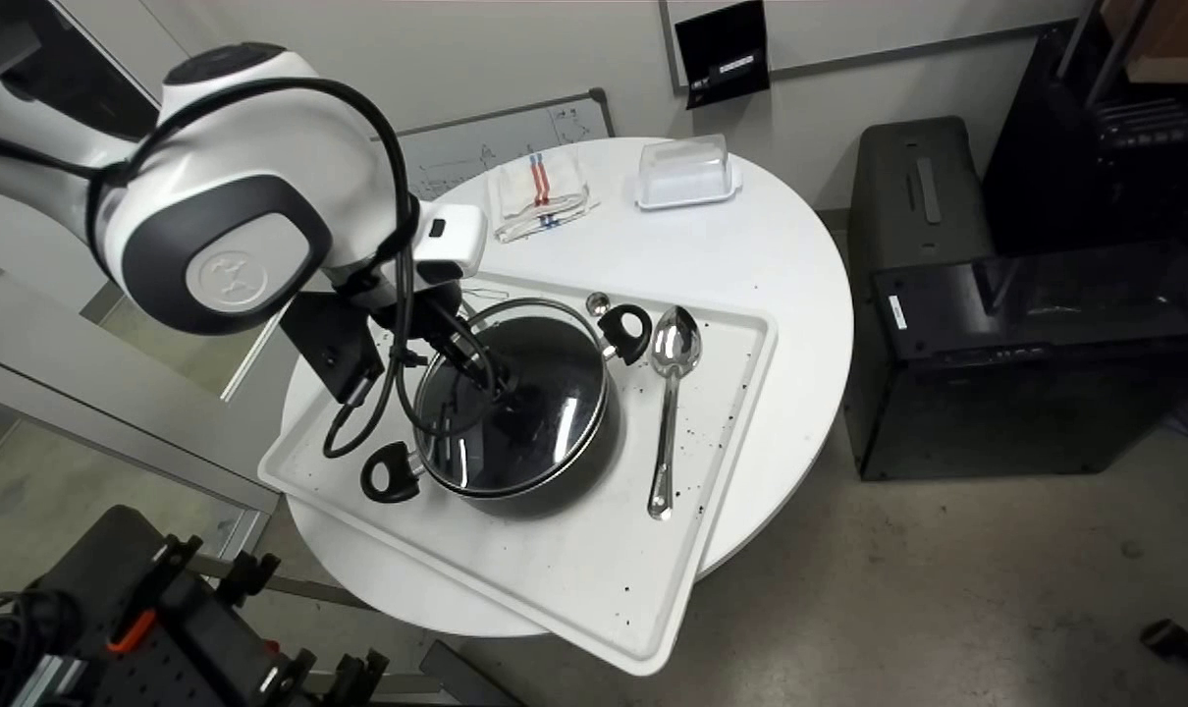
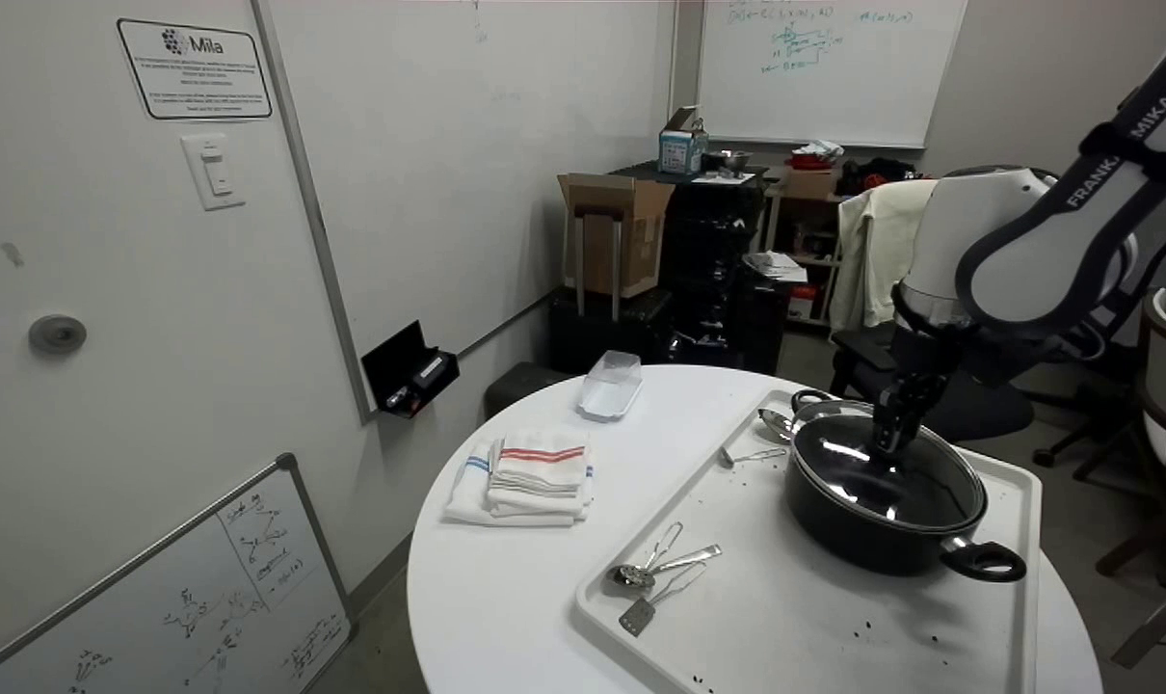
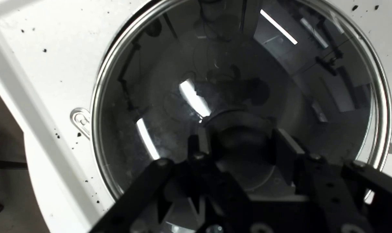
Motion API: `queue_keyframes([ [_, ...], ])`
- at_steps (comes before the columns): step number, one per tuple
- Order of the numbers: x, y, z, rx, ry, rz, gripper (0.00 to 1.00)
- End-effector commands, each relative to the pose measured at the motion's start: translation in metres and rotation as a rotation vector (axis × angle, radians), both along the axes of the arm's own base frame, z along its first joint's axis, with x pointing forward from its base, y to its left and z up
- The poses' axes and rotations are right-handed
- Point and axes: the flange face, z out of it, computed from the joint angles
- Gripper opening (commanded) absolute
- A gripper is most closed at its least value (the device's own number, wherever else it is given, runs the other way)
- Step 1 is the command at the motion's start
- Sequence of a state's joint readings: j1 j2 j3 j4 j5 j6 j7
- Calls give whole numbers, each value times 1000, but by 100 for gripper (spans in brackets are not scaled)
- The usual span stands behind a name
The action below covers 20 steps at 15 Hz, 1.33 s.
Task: Place the glass lid on the pot.
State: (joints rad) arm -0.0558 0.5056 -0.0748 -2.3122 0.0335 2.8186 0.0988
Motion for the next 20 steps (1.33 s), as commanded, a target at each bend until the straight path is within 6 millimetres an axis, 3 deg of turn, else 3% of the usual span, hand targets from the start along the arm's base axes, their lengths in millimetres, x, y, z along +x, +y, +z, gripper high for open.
queue_keyframes([
  [1, 10, 1, 4, 13, 0, -29, 24],
  [15, 14, 4, 1, 16, 85, -30, 24],
  [20, 14, 2, -9, 21, 109, -43, 24],
])
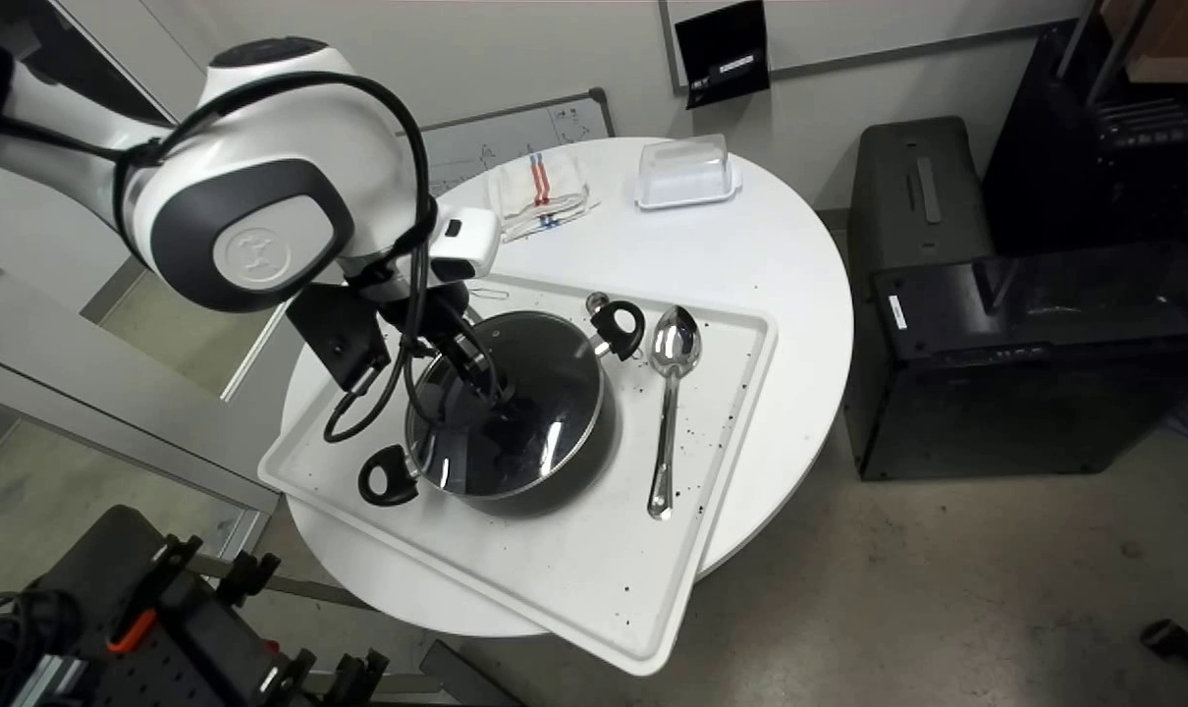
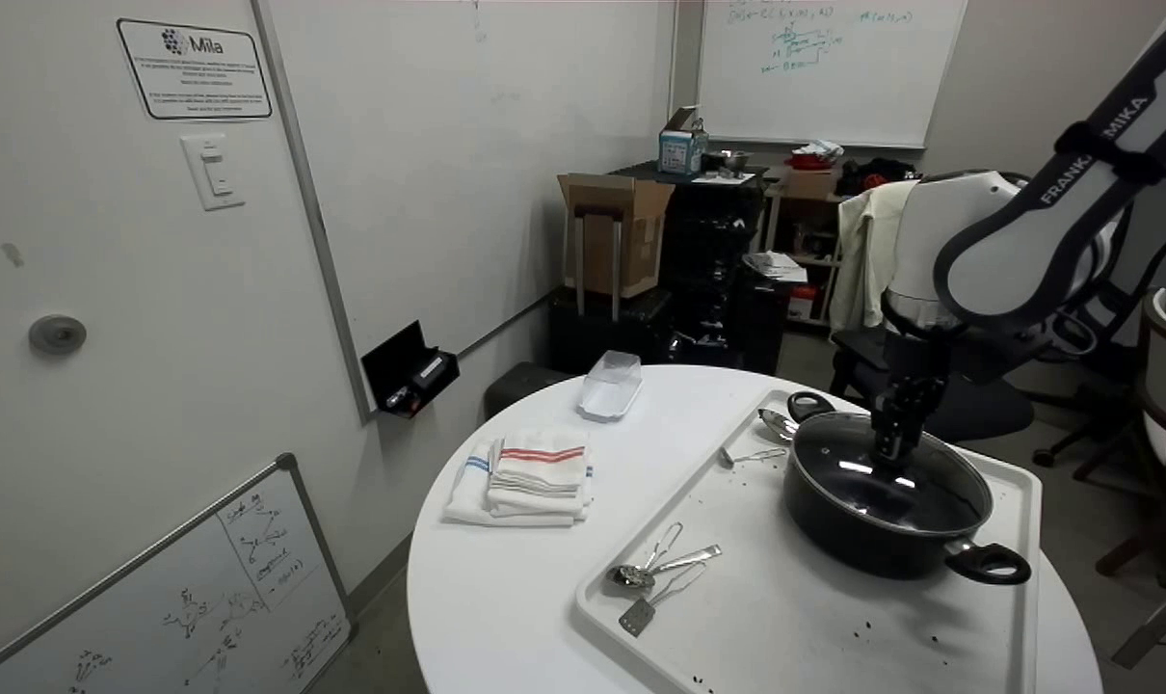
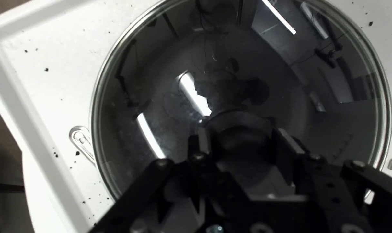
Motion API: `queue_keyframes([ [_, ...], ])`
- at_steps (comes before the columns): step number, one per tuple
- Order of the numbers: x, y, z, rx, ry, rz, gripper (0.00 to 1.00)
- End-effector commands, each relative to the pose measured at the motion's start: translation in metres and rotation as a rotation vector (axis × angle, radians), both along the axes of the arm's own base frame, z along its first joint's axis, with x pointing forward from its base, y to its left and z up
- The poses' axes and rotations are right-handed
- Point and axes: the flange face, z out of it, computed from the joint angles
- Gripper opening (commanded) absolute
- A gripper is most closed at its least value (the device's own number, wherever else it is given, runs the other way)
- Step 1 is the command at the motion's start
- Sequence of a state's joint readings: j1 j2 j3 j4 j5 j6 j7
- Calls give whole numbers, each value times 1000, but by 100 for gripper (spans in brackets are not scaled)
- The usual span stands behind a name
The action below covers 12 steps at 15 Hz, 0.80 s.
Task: Place the glass lid on the pot.
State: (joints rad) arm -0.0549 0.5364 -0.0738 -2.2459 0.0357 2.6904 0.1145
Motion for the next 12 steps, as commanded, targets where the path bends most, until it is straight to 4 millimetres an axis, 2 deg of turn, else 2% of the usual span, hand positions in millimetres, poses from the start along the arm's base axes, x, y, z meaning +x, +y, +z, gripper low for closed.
queue_keyframes([
  [1, 5, 2, -4, 10, 19, -28, 24],
  [2, 6, 1, -4, 10, 14, -30, 24],
  [3, 6, 2, -3, 16, 10, -31, 74],
  [5, 4, 4, 1, 21, -14, -24, 80],
  [8, 0, 11, 12, 12, -49, -5, 100],
  [12, -10, 23, 36, -8, -97, 32, 100],
])
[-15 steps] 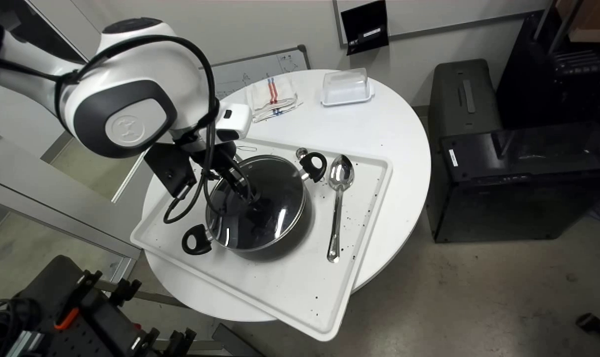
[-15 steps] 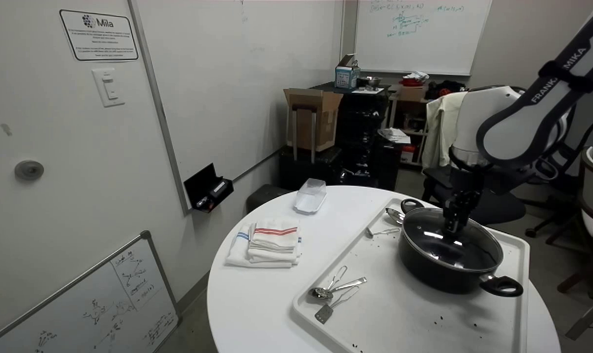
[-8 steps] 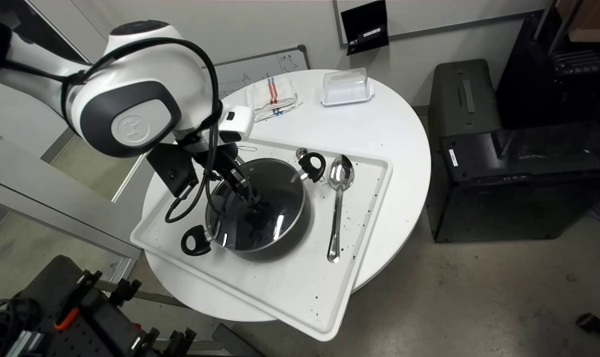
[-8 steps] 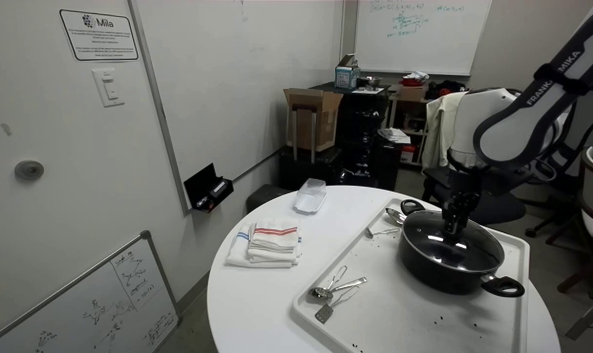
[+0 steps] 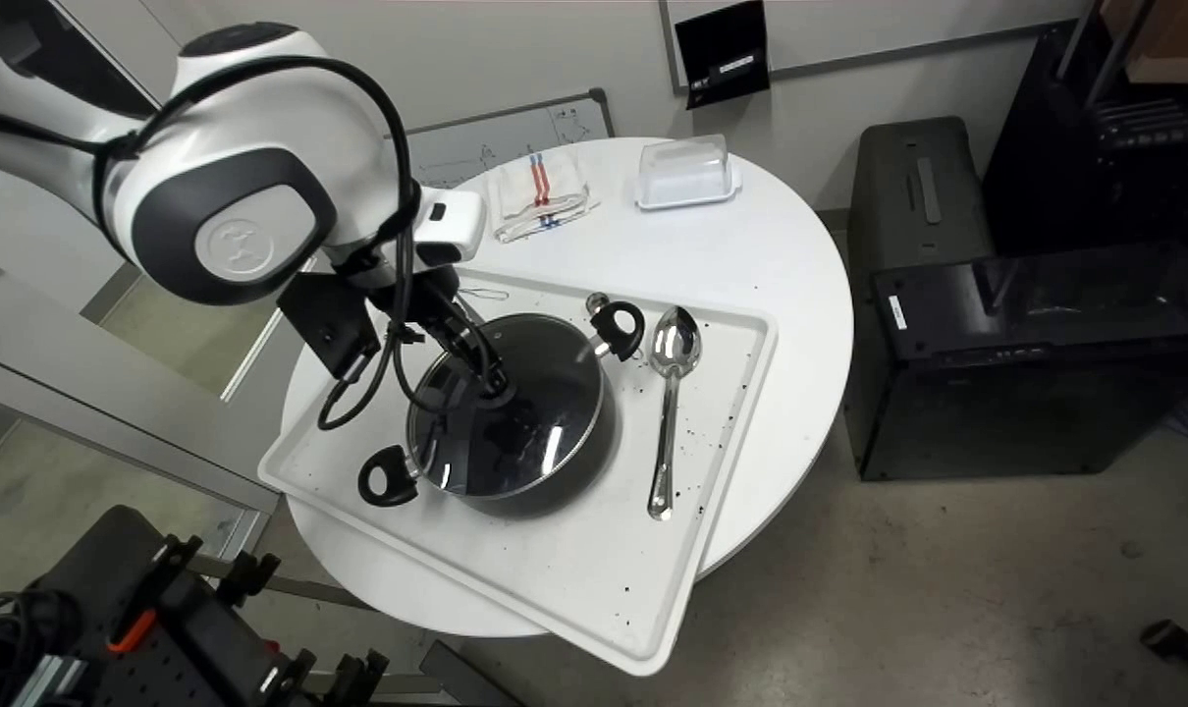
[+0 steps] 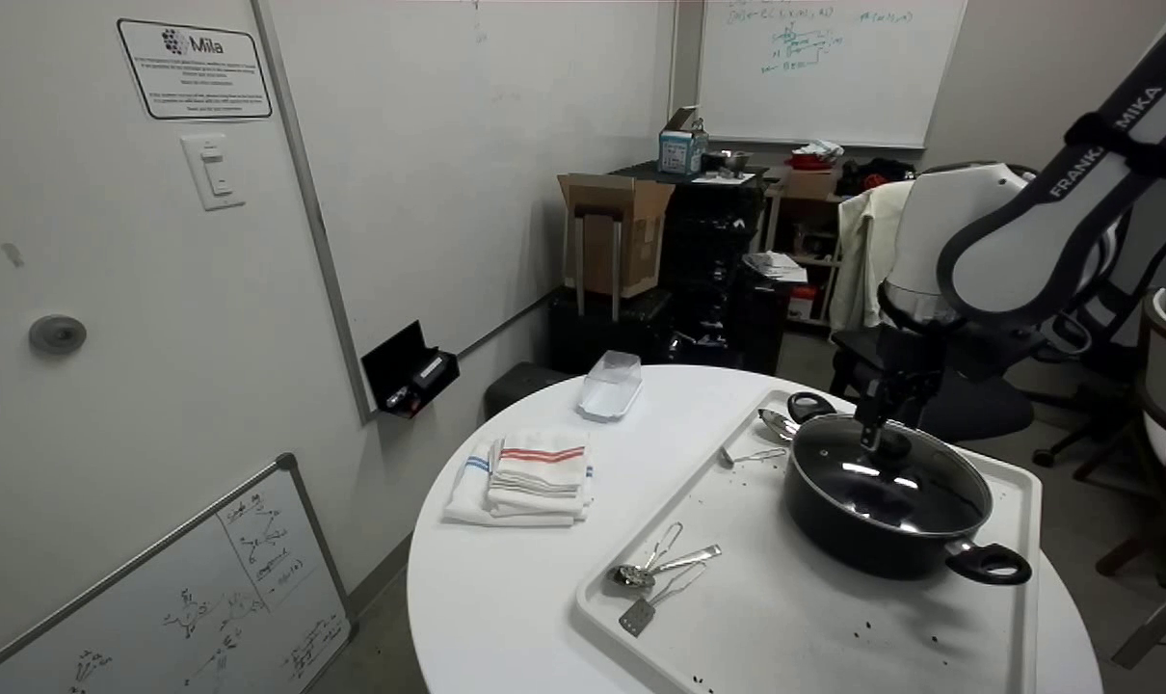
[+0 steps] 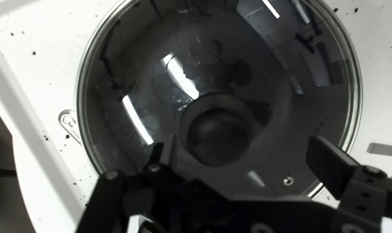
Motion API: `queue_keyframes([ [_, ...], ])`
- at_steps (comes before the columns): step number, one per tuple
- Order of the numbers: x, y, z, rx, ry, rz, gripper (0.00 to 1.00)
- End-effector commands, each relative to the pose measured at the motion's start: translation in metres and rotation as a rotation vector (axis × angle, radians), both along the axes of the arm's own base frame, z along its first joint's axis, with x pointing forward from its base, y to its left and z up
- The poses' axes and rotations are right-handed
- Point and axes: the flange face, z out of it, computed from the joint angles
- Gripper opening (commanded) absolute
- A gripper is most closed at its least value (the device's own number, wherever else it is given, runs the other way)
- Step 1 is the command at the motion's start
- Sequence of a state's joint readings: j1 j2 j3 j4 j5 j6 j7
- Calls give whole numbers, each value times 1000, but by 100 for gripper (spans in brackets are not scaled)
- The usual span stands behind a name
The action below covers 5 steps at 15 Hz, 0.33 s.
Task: Place the glass lid on the pot.
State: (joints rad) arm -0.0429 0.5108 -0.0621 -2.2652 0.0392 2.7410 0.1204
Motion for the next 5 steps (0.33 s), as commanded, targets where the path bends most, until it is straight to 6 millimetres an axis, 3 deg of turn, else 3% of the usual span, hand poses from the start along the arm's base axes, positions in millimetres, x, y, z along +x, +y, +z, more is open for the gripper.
queue_keyframes([
  [1, -16, 14, 31, -16, -55, 27, 100],
  [5, -30, 29, 60, -31, -120, 66, 100],
])
